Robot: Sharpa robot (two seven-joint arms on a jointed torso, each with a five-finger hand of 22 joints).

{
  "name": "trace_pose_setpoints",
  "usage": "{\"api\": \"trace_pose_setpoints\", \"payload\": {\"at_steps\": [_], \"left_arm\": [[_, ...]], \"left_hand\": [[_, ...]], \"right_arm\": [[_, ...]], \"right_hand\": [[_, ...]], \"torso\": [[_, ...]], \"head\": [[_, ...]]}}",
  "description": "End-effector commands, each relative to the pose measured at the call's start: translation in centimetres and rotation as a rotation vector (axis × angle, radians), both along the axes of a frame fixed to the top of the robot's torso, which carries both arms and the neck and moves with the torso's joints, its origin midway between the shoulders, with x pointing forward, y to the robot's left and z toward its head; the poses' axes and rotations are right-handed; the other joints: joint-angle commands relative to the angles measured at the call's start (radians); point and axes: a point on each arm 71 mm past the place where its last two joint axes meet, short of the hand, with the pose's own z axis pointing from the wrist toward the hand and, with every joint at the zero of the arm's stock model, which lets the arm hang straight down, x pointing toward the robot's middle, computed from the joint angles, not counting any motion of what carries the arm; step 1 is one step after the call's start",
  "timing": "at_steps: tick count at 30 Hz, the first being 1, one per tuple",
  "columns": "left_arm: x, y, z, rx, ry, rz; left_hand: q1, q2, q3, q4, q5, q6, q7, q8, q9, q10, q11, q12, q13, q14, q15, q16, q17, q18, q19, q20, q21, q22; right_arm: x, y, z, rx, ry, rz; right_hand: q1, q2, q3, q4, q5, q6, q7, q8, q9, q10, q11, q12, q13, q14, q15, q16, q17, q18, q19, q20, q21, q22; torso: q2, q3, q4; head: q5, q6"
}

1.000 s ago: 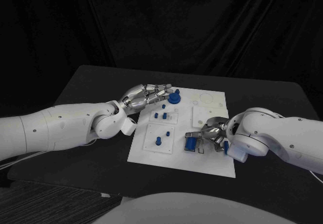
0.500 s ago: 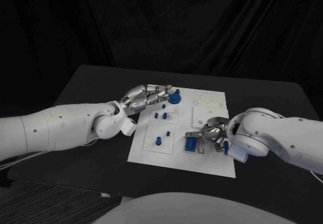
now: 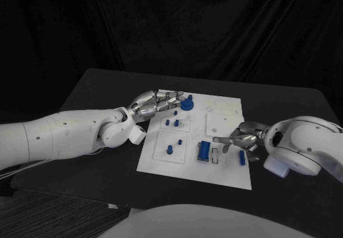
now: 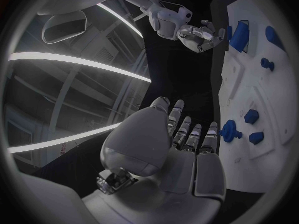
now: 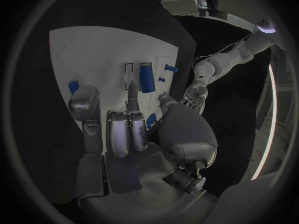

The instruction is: Assemble the parts on the task board

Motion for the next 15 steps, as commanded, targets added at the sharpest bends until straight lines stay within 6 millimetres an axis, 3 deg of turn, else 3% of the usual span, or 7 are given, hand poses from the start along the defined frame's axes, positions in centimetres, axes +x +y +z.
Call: {"api": "trace_pose_setpoints", "payload": {"at_steps": [1,3,5,7,10,12,15], "left_arm": [[-0.1,-0.1,0.1,-0.021,-0.006,-0.006],[-0.1,0.0,0.1,-0.02,-0.006,-0.005],[-0.1,0.0,0.1,-0.02,-0.006,-0.005],[-0.1,0.1,0.1,-0.021,-0.006,-0.004],[-0.1,0.0,0.0,-0.022,-0.006,-0.005],[-0.1,0.1,0.0,-0.022,-0.005,-0.006],[-0.2,0.2,0.0,-0.022,-0.003,-0.004]], "left_hand": [[0.007,-0.003,0.047,-0.007,0.022,0.014,0.001,0.018,0.014,-0.002,0.007,0.025,0.008,0.009,0.002,0.019,0.013,-0.027,0.015,0.004,0.01,0.014],[0.007,-0.004,0.048,-0.007,0.022,0.014,0.002,0.018,0.014,-0.002,0.007,0.025,0.008,0.009,0.003,0.02,0.013,-0.027,0.015,0.004,0.01,0.015],[0.007,-0.004,0.048,-0.007,0.022,0.014,0.002,0.018,0.014,-0.002,0.007,0.025,0.008,0.009,0.003,0.02,0.013,-0.027,0.016,0.004,0.011,0.016],[0.008,-0.004,0.049,-0.007,0.022,0.014,0.002,0.018,0.014,-0.002,0.008,0.025,0.008,0.01,0.003,0.02,0.013,-0.027,0.017,0.004,0.011,0.017],[0.008,-0.004,0.049,-0.008,0.022,0.014,0.002,0.018,0.014,-0.002,0.008,0.024,0.008,0.01,0.003,0.02,0.013,-0.027,0.017,0.004,0.011,0.018],[0.008,-0.004,0.049,-0.008,0.022,0.014,0.002,0.018,0.014,-0.002,0.008,0.024,0.008,0.01,0.003,0.02,0.013,-0.027,0.017,0.004,0.011,0.018],[0.008,-0.004,0.05,-0.008,0.023,0.013,0.003,0.018,0.014,-0.002,0.008,0.024,0.008,0.01,0.003,0.021,0.013,-0.027,0.018,0.004,0.012,0.019]], "right_arm": [[0.2,-0.2,1.9,0.062,-0.22,0.019],[0.1,-0.3,2.9,0.12,-0.335,0.039],[-0.2,-0.3,3.7,0.174,-0.465,0.069],[-0.7,-0.2,3.9,0.191,-0.566,0.11],[-1.7,0.0,3.4,0.171,-0.683,0.185],[-2.4,0.3,2.7,0.129,-0.74,0.243],[-3.5,0.8,1.4,0.05,-0.798,0.323]], "right_hand": [[0.031,-0.01,-0.002,0.006,0.01,-0.001,-0.013,0.044,0.024,0.115,-0.008,0.013,0.265,0.112,-0.011,0.02,0.264,0.011,0.013,-0.001,0.029,0.14],[0.062,-0.011,0.002,0.007,0.037,-0.003,-0.016,0.06,0.036,0.115,-0.01,0.013,0.265,0.112,-0.013,0.02,0.264,0.009,0.016,-0.003,0.045,0.143],[0.139,-0.012,0.014,-0.009,0.096,-0.021,-0.016,0.079,0.053,0.115,-0.009,0.013,0.265,0.112,-0.013,0.02,0.264,0.005,0.018,-0.004,0.068,0.148],[0.192,-0.018,0.021,-0.025,0.136,-0.055,-0.009,0.079,0.056,0.115,-0.005,0.013,0.265,0.112,-0.011,0.02,0.264,0.006,0.014,-0.002,0.063,0.147],[0.234,-0.02,0.025,-0.032,0.147,-0.086,-0.002,0.082,0.056,0.115,0.0,0.013,0.265,0.112,-0.006,0.02,0.264,0.006,0.01,0.001,0.059,0.145],[0.285,-0.037,0.026,-0.039,0.148,-0.181,0.023,0.043,0.028,0.115,0.013,0.013,0.265,0.112,0.004,0.02,0.264,0.008,0.002,0.008,0.043,0.141],[0.34,-0.063,0.018,-0.036,0.123,-0.332,0.031,-0.005,-0.009,0.115,0.011,0.013,0.265,0.093,0.003,-0.017,0.195,0.02,-0.022,0.011,-0.031,0.123]], "torso": [[-0.001,0.0009,0.0004],[-0.002,0.0001,0.0013],[-0.002,0.0,0.0016],[-0.003,-0.0006,-0.0003],[-0.003,-0.0004,-0.0001],[-0.002,0.0003,-0.0005],[0.0,0.001,-0.0017]], "head": [[0.002,0.0],[-0.003,0.0],[-0.006,0.0],[-0.003,0.0],[-0.001,0.0],[0.0,0.0],[0.002,0.0]]}}
